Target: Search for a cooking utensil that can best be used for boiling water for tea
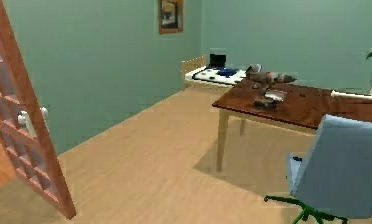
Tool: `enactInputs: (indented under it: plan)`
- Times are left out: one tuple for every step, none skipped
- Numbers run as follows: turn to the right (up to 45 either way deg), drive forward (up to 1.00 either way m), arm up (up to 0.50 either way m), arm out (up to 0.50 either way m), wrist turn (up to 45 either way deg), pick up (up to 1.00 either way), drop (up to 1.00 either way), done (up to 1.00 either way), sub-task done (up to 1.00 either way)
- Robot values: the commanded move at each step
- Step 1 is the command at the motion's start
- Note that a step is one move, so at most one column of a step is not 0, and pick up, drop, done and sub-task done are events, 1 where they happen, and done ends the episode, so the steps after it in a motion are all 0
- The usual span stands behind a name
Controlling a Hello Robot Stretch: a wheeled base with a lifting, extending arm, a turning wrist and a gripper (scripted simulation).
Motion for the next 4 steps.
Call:
enactInputs:
  plan:
    - [-45.0, 0.00, 0.00, 0.00, 0.0, 0.00, 0.00, 0.00, 0.00]
    - [-12.0, 0.00, 0.00, 0.00, 0.0, 0.00, 0.00, 0.00, 0.00]
    - [0.0, 0.75, 0.00, 0.00, 0.0, 0.00, 0.00, 0.00, 0.00]
    - [-24.0, 0.00, 0.00, 0.00, 0.0, 0.00, 0.00, 0.00, 0.00]
